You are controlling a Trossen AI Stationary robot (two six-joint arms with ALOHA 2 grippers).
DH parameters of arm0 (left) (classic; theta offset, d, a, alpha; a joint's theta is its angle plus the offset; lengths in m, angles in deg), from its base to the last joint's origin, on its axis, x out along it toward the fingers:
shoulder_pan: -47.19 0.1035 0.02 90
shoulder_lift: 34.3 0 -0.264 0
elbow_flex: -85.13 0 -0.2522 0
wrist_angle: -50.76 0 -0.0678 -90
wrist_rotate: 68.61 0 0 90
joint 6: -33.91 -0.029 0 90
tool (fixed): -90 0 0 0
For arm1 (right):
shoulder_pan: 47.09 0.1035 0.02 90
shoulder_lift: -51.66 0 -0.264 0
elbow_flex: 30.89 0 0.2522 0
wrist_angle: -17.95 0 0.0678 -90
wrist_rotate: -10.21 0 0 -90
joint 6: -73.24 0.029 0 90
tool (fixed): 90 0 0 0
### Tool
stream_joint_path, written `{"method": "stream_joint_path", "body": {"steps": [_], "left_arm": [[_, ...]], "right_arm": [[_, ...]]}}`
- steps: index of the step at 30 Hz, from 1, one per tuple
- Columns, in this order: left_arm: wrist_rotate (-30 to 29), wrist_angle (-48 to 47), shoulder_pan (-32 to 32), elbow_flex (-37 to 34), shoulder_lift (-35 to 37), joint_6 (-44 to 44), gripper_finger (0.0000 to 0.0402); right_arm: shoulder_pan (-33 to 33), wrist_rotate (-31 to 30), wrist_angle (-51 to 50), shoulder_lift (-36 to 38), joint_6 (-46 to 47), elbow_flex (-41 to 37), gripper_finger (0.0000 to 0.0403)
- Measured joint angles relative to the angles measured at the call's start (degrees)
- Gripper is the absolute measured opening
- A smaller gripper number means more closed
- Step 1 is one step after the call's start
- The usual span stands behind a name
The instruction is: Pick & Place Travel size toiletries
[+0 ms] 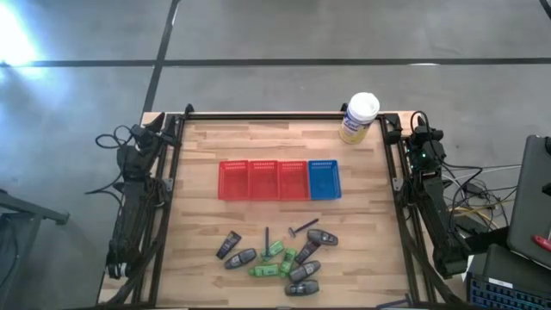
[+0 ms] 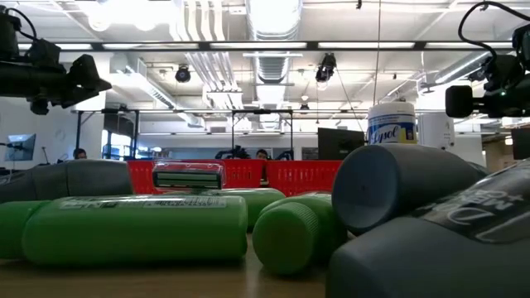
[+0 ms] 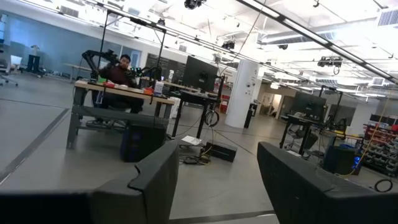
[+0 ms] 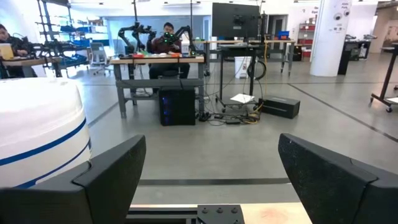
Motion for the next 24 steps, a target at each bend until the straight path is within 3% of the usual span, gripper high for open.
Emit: {"method": "stream_joint_path", "body": {"steps": [2,7,9,11,14,16,21,24], "left_arm": [[0.0,0.0,0.0,0.0,0.0,0.0,0.0222],[0.0,0.0,0.0,0.0,0.0,0.0,0.0222],[0.0,0.0,0.0,0.0,0.0,0.0,0.0222],[0.0,0.0,0.0,0.0,0.0,0.0,0.0222],[0.0,0.0,0.0,0.0,0.0,0.0,0.0222],[0.0,0.0,0.0,0.0,0.0,0.0,0.0222],[0.0,0.0,0.0,0.0,0.0,0.0,0.0222],[0.0,0.0,0.0,0.0,0.0,0.0,0.0222]], "right_arm": [[0.0,0.3,-0.1,0.0,4.7,0.0,0.0364],[0.0,8.5,-1.0,-0.1,40.6,0.0,0.0364],[0.0,17.2,-0.9,-0.6,49.7,0.0,0.0364],[0.2,30.5,1.6,-1.0,59.1,0.0,0.0364],[1.4,44.3,6.6,-1.0,63.1,0.0,0.0364],[2.9,50.0,13.2,-0.5,67.4,0.0,0.0364],[8.8,52.5,30.8,-0.2,80.0,0.5,0.0364],[13.8,51.3,31.5,-0.3,82.2,2.6,0.0364]]}}
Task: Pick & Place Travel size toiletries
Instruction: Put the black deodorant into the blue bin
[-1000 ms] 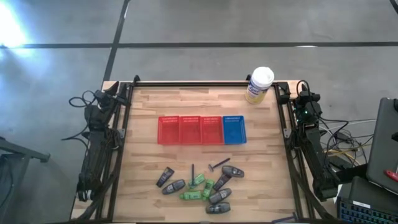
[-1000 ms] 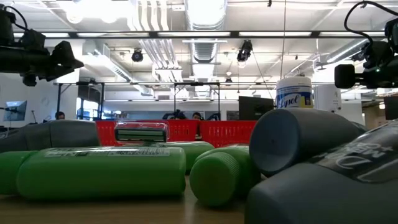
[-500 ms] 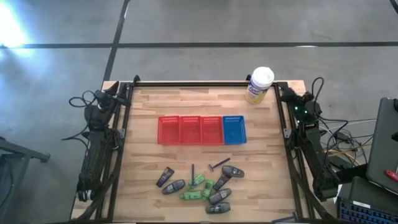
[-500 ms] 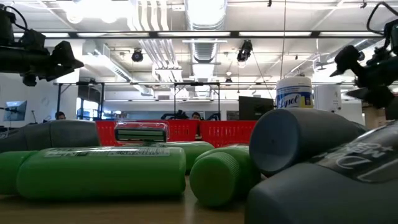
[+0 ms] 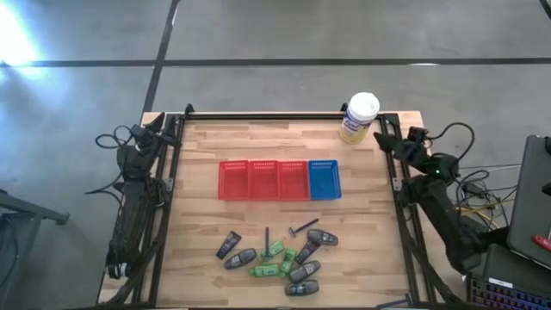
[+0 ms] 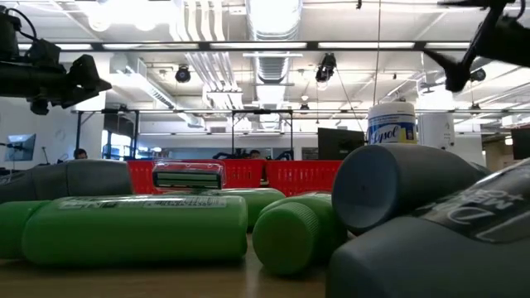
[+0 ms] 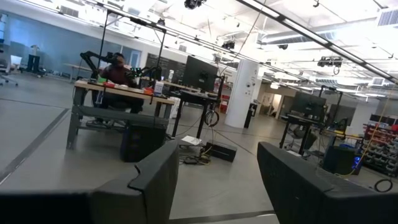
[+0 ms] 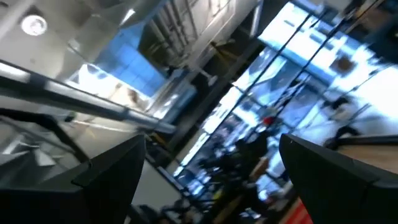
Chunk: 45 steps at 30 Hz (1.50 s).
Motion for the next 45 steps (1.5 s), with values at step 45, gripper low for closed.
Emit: {"method": "stream_joint_path", "body": {"steps": [45], "left_arm": [[0.0,0.0,0.0,0.0,0.0,0.0,0.0222]], "right_arm": [[73.0,-25.6,-27.7,-58.7,-4.4,26.1,0.0364]]}}
